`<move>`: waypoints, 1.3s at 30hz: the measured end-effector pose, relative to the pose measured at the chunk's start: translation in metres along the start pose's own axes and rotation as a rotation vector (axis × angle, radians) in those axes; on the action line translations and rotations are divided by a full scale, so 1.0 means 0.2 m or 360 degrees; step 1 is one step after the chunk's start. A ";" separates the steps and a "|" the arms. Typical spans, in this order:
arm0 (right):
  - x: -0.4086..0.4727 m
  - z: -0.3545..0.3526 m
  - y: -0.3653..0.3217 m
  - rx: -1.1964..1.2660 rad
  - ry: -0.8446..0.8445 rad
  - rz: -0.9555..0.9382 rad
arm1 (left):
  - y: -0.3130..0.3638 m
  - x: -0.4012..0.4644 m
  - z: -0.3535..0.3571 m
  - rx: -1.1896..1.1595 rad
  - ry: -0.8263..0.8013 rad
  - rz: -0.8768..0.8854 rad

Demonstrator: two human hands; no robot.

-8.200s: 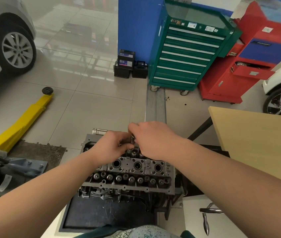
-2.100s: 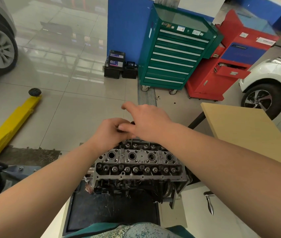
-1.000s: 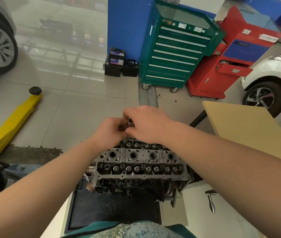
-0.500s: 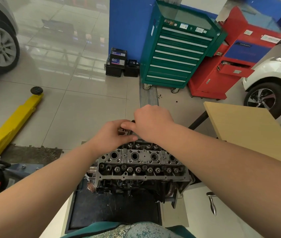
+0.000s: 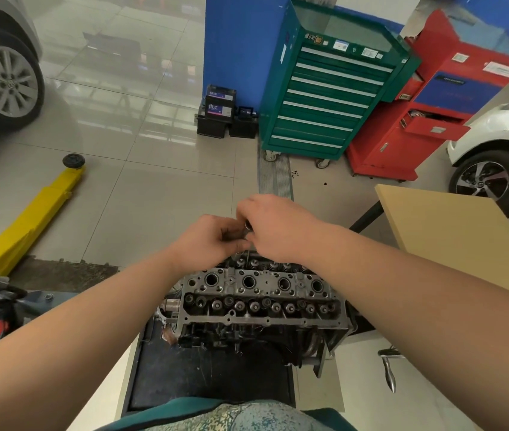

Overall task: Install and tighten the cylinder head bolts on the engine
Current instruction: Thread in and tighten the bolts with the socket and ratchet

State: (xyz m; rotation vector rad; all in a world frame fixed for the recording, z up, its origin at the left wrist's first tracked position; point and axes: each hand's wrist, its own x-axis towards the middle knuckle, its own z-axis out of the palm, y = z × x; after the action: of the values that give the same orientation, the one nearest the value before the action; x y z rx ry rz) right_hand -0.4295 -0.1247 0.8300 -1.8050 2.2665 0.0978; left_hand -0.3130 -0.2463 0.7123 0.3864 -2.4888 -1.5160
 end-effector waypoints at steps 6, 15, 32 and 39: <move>0.00 0.03 0.01 -0.0131 0.0194 0.0150 | 0.01 0.01 0.01 0.0065 0.0061 0.0049; 0.00 0.05 0.02 -0.0333 0.0300 0.0196 | 0.02 0.02 0.02 -0.0017 0.0001 0.0014; 0.00 0.04 0.03 -0.0194 0.0197 0.0158 | 0.02 0.02 -0.02 -0.0050 -0.0078 -0.0054; -0.02 0.03 0.05 0.0037 0.0092 -0.0035 | 0.01 0.04 -0.03 -0.0027 -0.0029 -0.0131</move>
State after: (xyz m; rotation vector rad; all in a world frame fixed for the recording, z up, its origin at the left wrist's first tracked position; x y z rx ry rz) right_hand -0.4374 -0.1180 0.8231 -1.8437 2.2761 0.0150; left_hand -0.3188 -0.2527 0.7171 0.4804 -2.5012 -1.5769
